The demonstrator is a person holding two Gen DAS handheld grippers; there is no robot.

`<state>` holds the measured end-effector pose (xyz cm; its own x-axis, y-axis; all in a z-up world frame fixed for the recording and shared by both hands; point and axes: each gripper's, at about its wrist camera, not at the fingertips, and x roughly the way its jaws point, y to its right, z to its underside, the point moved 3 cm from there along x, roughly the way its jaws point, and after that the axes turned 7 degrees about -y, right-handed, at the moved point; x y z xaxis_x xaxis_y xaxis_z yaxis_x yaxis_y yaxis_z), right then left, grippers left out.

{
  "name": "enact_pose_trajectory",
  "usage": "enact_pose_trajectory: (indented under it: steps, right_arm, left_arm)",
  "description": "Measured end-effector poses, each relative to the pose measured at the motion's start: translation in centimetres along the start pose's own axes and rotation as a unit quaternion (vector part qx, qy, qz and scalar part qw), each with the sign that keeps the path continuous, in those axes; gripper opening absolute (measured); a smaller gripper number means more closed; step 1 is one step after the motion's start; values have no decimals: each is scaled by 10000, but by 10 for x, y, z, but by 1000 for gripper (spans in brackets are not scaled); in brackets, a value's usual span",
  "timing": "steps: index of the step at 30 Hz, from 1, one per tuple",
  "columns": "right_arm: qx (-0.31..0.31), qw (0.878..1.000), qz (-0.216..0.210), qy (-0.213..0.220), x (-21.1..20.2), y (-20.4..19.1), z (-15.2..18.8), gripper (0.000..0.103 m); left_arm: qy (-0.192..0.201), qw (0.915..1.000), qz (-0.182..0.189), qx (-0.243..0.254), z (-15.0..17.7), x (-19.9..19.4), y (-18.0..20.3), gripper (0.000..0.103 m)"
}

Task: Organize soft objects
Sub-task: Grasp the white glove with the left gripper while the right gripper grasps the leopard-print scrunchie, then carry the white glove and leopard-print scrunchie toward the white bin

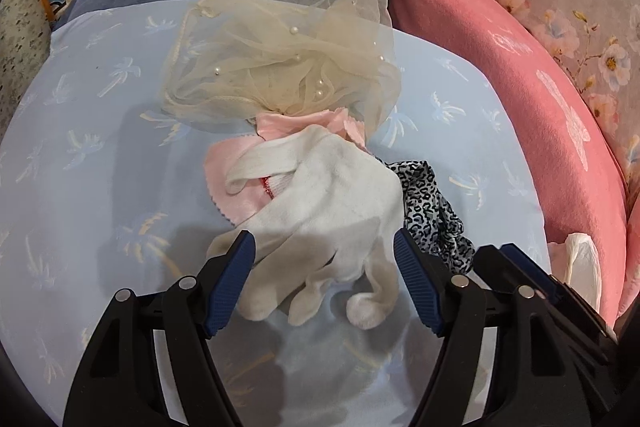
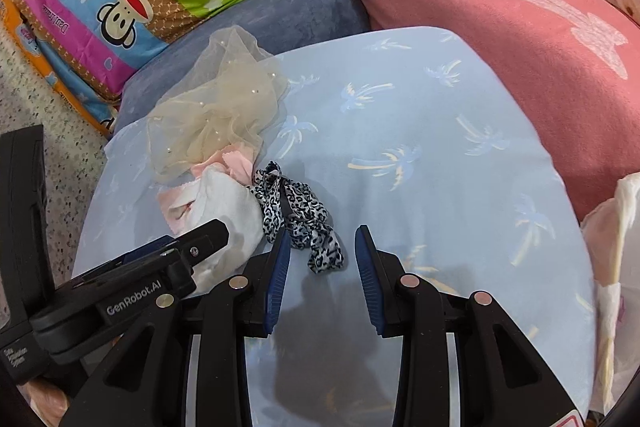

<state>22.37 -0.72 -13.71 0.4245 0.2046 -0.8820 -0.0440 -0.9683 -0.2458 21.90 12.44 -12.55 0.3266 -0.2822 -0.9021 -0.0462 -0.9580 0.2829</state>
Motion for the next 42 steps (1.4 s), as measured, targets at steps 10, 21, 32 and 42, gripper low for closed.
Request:
enact_pose_trajectory:
  steps: [10, 21, 32, 42]
  right_arm:
    - [156, 9995, -13, -278, 32, 2, 1, 19]
    - [341, 9993, -49, -136, 3, 15, 22, 9]
    - [521, 9976, -19, 460, -67, 44, 39, 9]
    - [741, 9931, 85, 904, -123, 82, 57, 9]
  left_arm:
    - [-128, 9998, 132, 66, 4, 5, -5, 23]
    - [-31, 9995, 226, 238, 21, -13, 19, 12]
    - [234, 9966, 364, 694, 37, -44, 68, 12]
    - [392, 9907, 459, 1219, 54, -59, 126, 12]
